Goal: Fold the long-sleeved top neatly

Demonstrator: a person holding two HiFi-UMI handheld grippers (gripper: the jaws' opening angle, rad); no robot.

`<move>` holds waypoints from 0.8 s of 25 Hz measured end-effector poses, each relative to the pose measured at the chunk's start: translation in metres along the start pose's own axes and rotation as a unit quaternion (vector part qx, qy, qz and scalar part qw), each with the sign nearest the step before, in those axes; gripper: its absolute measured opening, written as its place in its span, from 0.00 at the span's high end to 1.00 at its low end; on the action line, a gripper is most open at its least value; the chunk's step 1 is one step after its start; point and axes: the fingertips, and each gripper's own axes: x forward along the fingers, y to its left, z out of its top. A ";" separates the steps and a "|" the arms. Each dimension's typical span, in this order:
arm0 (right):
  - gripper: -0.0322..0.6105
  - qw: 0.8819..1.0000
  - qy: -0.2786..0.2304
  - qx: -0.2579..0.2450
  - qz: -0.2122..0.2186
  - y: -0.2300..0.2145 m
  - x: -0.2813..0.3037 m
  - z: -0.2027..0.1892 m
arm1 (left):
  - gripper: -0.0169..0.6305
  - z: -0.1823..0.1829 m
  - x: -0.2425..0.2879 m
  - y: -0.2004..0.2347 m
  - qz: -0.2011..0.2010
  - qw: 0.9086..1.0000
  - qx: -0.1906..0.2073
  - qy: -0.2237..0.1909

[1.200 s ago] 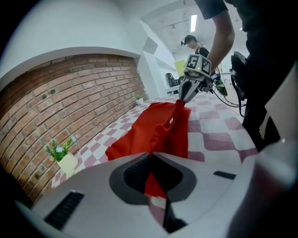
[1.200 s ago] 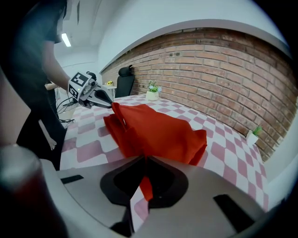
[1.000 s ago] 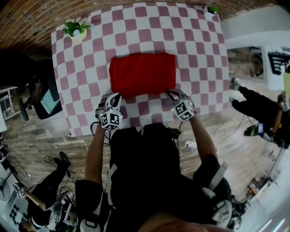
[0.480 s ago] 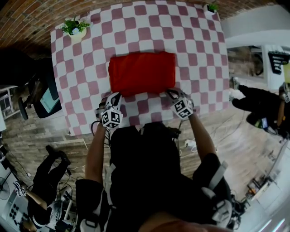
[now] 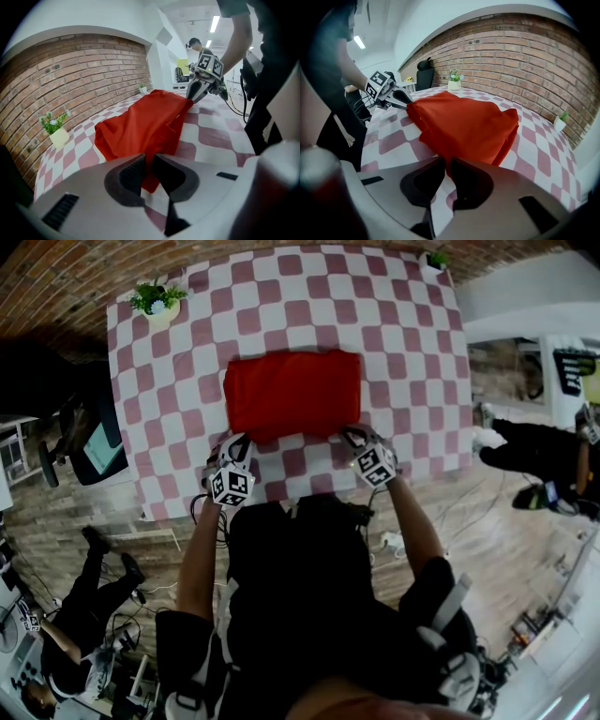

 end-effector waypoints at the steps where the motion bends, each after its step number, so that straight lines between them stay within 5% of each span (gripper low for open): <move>1: 0.91 1.000 0.000 0.000 0.000 0.001 0.000 0.000 | 0.90 0.000 0.000 -0.001 0.000 1.000 -0.001 0.001; 7: 0.91 1.000 0.004 0.011 0.008 0.003 -0.008 0.007 | 0.83 0.004 -0.004 -0.005 -0.009 0.998 -0.062 -0.011; 12: 0.88 1.000 -0.011 0.016 0.010 0.003 -0.023 0.020 | 0.78 0.014 -0.014 -0.007 -0.005 0.997 -0.074 -0.017; 20: 0.83 1.000 -0.024 0.010 0.017 -0.004 -0.044 0.036 | 0.75 0.018 -0.036 0.009 0.028 0.989 -0.142 -0.031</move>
